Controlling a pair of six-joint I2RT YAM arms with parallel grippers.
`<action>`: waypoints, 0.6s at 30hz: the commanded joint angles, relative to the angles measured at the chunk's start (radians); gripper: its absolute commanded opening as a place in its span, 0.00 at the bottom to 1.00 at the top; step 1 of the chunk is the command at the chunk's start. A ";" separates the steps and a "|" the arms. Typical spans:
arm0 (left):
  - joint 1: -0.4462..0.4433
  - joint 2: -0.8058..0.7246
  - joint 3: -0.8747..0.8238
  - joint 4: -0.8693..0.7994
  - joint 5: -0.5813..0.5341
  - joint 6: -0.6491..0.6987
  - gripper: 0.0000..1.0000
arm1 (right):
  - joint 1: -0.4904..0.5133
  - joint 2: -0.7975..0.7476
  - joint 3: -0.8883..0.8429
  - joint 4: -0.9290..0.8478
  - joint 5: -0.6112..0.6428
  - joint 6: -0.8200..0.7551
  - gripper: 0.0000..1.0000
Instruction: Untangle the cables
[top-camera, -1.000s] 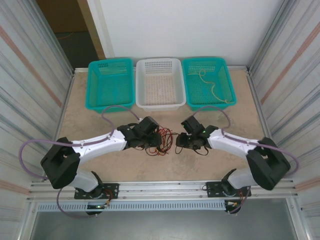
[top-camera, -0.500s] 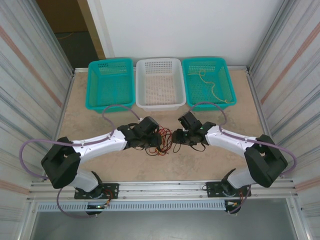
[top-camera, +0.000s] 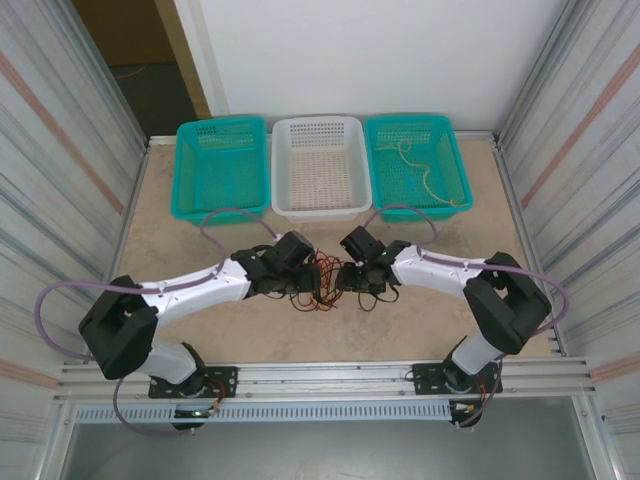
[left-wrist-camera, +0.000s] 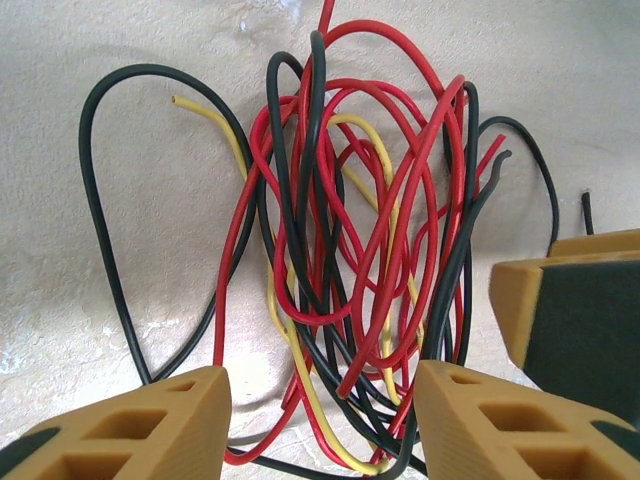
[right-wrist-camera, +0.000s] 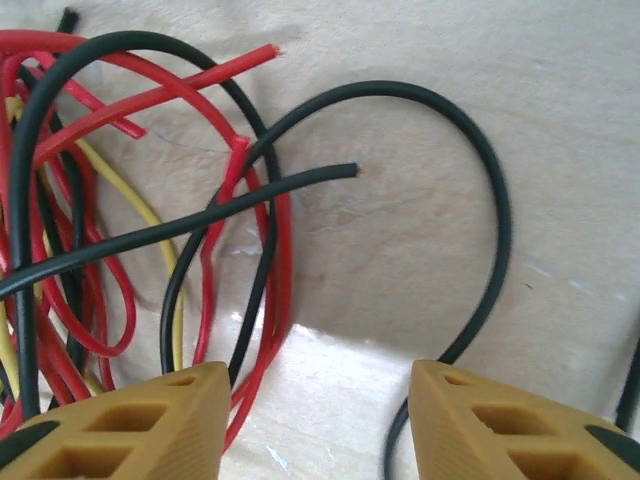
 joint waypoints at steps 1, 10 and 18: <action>0.008 -0.008 0.001 0.008 0.010 0.026 0.55 | 0.039 -0.088 0.036 -0.143 0.139 0.031 0.57; 0.008 0.037 0.028 0.025 0.025 0.031 0.61 | 0.042 -0.003 0.028 -0.140 0.133 0.056 0.54; 0.008 0.052 0.019 0.018 0.023 0.025 0.56 | 0.034 -0.013 0.072 -0.198 0.215 0.016 0.04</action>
